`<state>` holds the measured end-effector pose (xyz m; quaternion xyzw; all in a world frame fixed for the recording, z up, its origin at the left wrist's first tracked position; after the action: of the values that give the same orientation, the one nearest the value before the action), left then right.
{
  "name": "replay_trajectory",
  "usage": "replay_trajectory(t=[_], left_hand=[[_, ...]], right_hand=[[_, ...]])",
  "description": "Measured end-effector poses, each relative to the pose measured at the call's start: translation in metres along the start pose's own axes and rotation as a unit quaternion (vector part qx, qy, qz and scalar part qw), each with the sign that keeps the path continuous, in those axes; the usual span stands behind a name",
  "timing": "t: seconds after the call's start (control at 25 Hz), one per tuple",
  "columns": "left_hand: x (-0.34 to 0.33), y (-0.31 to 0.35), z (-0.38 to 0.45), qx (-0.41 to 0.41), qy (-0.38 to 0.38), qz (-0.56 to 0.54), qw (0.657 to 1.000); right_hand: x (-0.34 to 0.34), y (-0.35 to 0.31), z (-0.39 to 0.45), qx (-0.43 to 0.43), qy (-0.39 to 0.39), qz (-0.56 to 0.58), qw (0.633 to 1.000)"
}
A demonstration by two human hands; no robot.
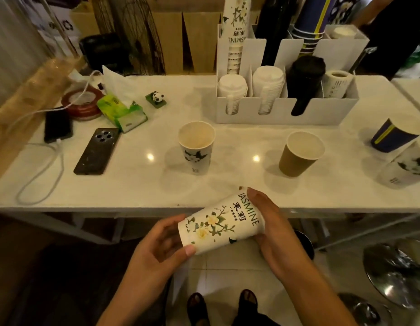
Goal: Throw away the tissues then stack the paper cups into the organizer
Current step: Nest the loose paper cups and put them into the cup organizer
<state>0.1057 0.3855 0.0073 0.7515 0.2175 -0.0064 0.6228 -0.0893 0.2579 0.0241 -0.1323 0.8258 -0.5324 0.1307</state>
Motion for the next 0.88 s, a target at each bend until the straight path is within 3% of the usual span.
replay_trajectory(t=[0.16,0.4,0.88], left_hand=[[-0.034,-0.023,0.001,0.053,0.078,-0.083,0.992],[-0.084,-0.036,0.009,0.116,0.110,-0.185,0.970],[-0.116,-0.031,0.018,0.151,0.149,-0.199,0.957]], right_hand=[[0.031,-0.001,0.008,0.023,-0.023,-0.071,0.997],[0.070,-0.010,0.016,0.071,-0.029,-0.088,0.993],[0.083,-0.034,0.027,0.151,-0.073,-0.117,0.979]])
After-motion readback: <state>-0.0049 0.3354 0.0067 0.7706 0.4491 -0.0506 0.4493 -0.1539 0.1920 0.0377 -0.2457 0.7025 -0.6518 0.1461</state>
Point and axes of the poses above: each hand's wrist, its own z-axis towards the middle knuckle, its own x-axis out of the back of the hand, y = z × x, the point moved 2 cm from there along z, towards the middle knuckle, and after that the axes turned 13 degrees about -z, right-handed, at the moved point
